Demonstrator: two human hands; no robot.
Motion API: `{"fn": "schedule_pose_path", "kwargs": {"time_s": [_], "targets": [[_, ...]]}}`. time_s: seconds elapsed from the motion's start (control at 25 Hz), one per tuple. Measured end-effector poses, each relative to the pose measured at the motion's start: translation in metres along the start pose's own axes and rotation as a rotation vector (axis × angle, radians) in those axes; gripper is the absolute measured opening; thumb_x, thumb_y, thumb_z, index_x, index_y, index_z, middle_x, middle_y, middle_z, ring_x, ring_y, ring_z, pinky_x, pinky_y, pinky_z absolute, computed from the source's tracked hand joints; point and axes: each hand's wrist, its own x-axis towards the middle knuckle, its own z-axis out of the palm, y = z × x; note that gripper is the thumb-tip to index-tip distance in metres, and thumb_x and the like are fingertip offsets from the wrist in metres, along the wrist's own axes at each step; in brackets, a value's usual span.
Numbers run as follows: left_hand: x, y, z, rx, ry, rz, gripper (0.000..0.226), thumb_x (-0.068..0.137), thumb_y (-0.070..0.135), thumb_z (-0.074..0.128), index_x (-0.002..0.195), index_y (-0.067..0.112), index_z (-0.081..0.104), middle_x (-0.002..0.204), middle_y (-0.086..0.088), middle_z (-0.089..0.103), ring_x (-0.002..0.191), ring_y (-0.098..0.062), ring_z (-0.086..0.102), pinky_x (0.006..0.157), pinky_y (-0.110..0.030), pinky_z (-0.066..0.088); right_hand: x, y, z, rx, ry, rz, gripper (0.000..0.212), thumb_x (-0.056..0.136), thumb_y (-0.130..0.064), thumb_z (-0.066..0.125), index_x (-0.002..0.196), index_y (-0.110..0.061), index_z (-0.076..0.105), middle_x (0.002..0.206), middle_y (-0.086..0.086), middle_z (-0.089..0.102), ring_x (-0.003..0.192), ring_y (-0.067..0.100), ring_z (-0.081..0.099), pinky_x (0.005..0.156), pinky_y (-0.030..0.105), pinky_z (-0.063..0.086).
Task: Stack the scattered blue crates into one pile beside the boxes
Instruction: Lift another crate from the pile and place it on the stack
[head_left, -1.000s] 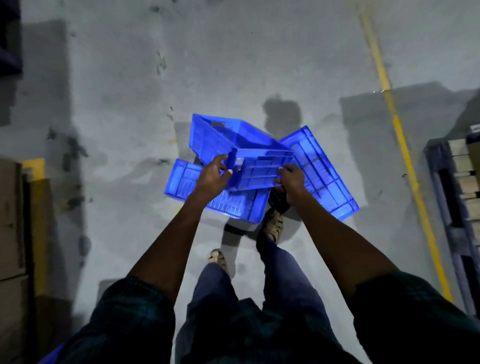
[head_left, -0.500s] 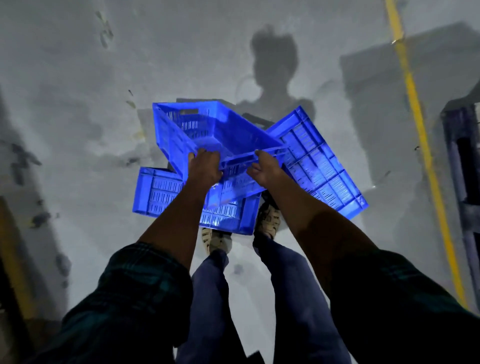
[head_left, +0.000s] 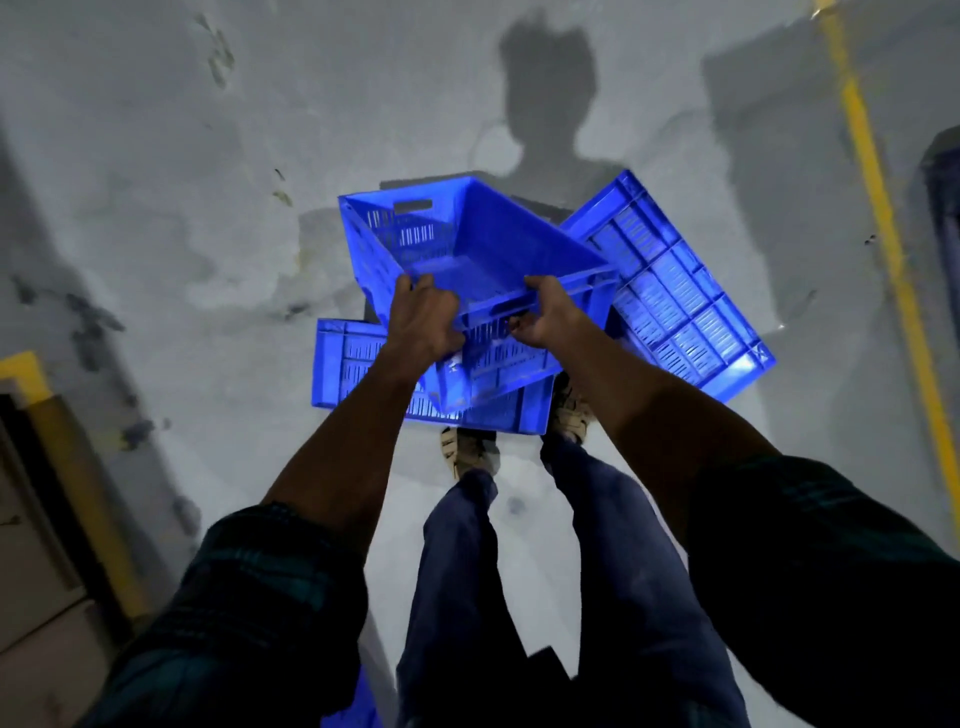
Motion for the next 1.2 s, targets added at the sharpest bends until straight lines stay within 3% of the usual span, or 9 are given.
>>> {"fn": "schedule_pose_path", "kwargs": {"time_s": [0.2, 0.32, 0.44, 0.52, 0.64, 0.68, 0.8, 0.88, 1.2], "targets": [[-0.081, 0.009, -0.021, -0.145, 0.077, 0.047, 0.025, 0.075, 0.035, 0.066, 0.088, 0.014, 0.062, 0.087, -0.006, 0.065, 0.109, -0.03, 0.049, 0.08, -0.037, 0.021, -0.035, 0.04, -0.019, 0.0, 0.086, -0.122, 0.022, 0.079, -0.03, 0.069, 0.086, -0.012, 0.058, 0.088, 0.011, 0.052, 0.053, 0.022, 0.047, 0.041, 0.026, 0.036], [-0.127, 0.006, -0.033, -0.211, 0.145, 0.065, 0.026, 0.077, 0.038, 0.066, 0.092, 0.017, 0.065, 0.085, -0.003, 0.063, 0.108, -0.028, 0.05, 0.077, -0.035, 0.018, -0.061, 0.058, -0.03, 0.089, 0.129, -0.196, 0.058, 0.065, -0.03, 0.078, 0.114, -0.006, 0.06, 0.092, 0.011, 0.061, 0.061, 0.024, 0.056, 0.045, 0.029, 0.045], [-0.173, -0.001, -0.035, -0.4, 0.181, 0.102, 0.04, 0.076, 0.049, 0.074, 0.099, 0.017, 0.072, 0.088, -0.007, 0.067, 0.104, -0.026, 0.054, 0.084, -0.038, 0.032, -0.118, 0.073, -0.032, 0.119, 0.171, -0.274, 0.077, 0.056, -0.033, 0.081, 0.121, -0.016, 0.042, 0.098, 0.01, 0.054, 0.073, 0.024, 0.053, 0.056, 0.035, 0.047], [-0.202, -0.006, -0.038, -0.778, 0.169, 0.093, 0.043, 0.072, 0.054, 0.08, 0.096, 0.017, 0.075, 0.084, -0.005, 0.071, 0.09, -0.018, 0.064, 0.078, -0.034, 0.048, -0.155, 0.085, -0.038, 0.152, 0.194, -0.354, 0.079, 0.07, -0.027, 0.076, 0.128, -0.018, 0.024, 0.097, 0.009, 0.051, 0.076, 0.024, 0.054, 0.066, 0.041, 0.051], [-0.225, -0.012, -0.039, -1.156, 0.266, -0.021, 0.023, 0.079, 0.04, 0.079, 0.083, 0.018, 0.073, 0.074, -0.004, 0.072, 0.073, -0.015, 0.069, 0.069, -0.03, 0.053, -0.194, 0.099, -0.056, 0.081, 0.198, -0.483, 0.118, 0.068, -0.031, 0.07, 0.151, -0.012, -0.013, 0.107, 0.008, 0.061, 0.084, 0.025, 0.062, 0.082, 0.044, 0.057], [-0.226, -0.016, -0.037, -1.191, 0.32, -0.067, 0.019, 0.08, 0.038, 0.077, 0.082, 0.02, 0.072, 0.073, -0.004, 0.071, 0.071, -0.015, 0.068, 0.069, -0.029, 0.052, -0.205, 0.101, -0.062, 0.037, 0.235, -0.525, 0.121, 0.063, -0.035, 0.068, 0.151, -0.01, -0.011, 0.106, 0.009, 0.063, 0.082, 0.025, 0.063, 0.08, 0.045, 0.058], [-0.221, -0.032, -0.025, -1.267, 0.42, -0.212, 0.018, 0.079, 0.036, 0.072, 0.084, 0.018, 0.073, 0.075, -0.004, 0.07, 0.07, -0.01, 0.063, 0.069, -0.025, 0.049, -0.241, 0.105, -0.078, -0.088, 0.276, -0.685, 0.067, 0.067, -0.031, 0.067, 0.118, -0.009, 0.031, 0.076, 0.011, 0.059, 0.055, 0.022, 0.053, 0.056, 0.037, 0.053], [-0.215, -0.046, -0.007, -1.286, 0.49, -0.289, 0.018, 0.082, 0.023, 0.075, 0.092, 0.008, 0.073, 0.083, -0.009, 0.072, 0.076, -0.014, 0.064, 0.072, -0.023, 0.05, -0.259, 0.109, -0.087, -0.179, 0.237, -0.786, 0.041, 0.072, -0.022, 0.065, 0.098, -0.013, 0.035, 0.061, 0.006, 0.046, 0.044, 0.019, 0.042, 0.045, 0.028, 0.039], [-0.257, -0.103, 0.079, -1.148, 0.445, -0.818, 0.067, 0.078, 0.03, 0.078, 0.134, 0.002, 0.052, 0.128, -0.026, 0.058, 0.122, -0.043, 0.054, 0.099, -0.05, 0.045, -0.298, 0.129, -0.091, -0.38, 0.02, -0.843, 0.032, 0.073, -0.015, 0.062, 0.095, -0.016, 0.038, 0.07, 0.009, 0.042, 0.046, 0.015, 0.037, 0.045, 0.029, 0.035]]}}
